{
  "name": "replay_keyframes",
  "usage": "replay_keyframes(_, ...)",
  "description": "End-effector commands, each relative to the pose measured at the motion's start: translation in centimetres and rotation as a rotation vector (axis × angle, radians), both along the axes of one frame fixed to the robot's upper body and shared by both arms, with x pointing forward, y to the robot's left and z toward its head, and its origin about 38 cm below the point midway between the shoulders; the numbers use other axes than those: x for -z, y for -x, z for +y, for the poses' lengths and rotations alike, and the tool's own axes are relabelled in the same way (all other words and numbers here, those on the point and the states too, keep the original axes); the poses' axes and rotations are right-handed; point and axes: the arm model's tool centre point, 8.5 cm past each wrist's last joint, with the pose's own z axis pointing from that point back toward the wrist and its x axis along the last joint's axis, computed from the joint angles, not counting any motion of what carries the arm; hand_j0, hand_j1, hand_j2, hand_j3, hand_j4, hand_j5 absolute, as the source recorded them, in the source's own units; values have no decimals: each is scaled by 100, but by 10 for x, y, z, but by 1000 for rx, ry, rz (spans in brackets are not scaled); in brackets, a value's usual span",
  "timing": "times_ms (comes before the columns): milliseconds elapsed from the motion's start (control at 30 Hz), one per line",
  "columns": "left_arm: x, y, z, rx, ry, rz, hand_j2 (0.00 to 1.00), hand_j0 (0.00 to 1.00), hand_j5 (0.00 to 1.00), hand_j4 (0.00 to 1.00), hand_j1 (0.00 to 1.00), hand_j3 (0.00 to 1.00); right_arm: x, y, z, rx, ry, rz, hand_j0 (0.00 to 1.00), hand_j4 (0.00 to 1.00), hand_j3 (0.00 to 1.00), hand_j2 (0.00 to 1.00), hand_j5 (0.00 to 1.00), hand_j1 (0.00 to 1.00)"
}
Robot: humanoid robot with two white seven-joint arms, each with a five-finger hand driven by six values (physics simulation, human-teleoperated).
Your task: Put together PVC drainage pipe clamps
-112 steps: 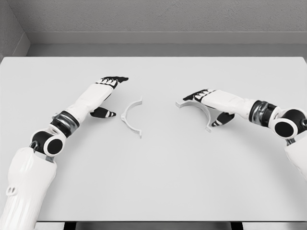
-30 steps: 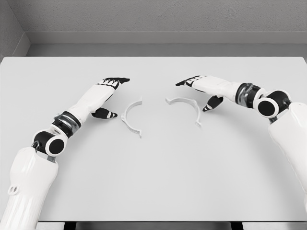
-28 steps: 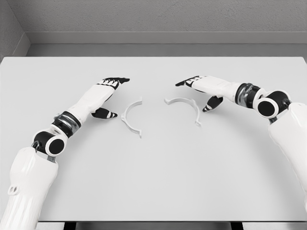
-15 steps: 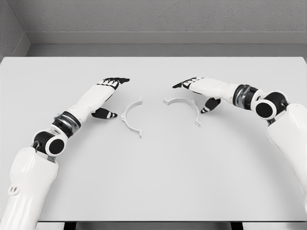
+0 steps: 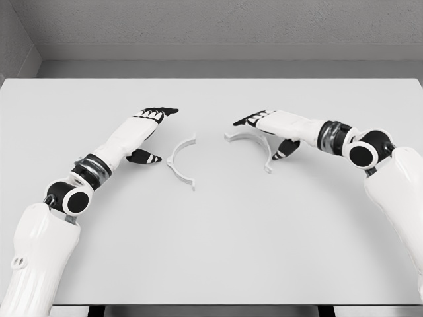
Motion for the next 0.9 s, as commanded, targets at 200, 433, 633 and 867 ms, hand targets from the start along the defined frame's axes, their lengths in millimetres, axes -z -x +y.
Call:
replay_keyframes(200, 1, 0, -3, 6, 5, 2, 100, 100, 100, 100, 100, 100, -3, 2, 3, -8, -11, -6, 100, 100, 100, 100, 100, 100)
replay_keyframes(433, 1, 0, -3, 7, 4, 3, 100, 100, 100, 100, 100, 100, -3, 6, 6, -20, -15, -12, 100, 100, 100, 100, 100, 100)
replay_keyframes(633, 1, 0, -3, 6, 5, 2, 100, 100, 100, 100, 100, 100, -6, 4, 0, -11, -1, -20, 100, 100, 100, 100, 100, 100)
replay_keyframes(867, 1, 1, -3, 6, 5, 3, 100, 100, 100, 100, 100, 100, -20, 0, -37, 33, 59, -47, 100, 100, 100, 100, 100, 100)
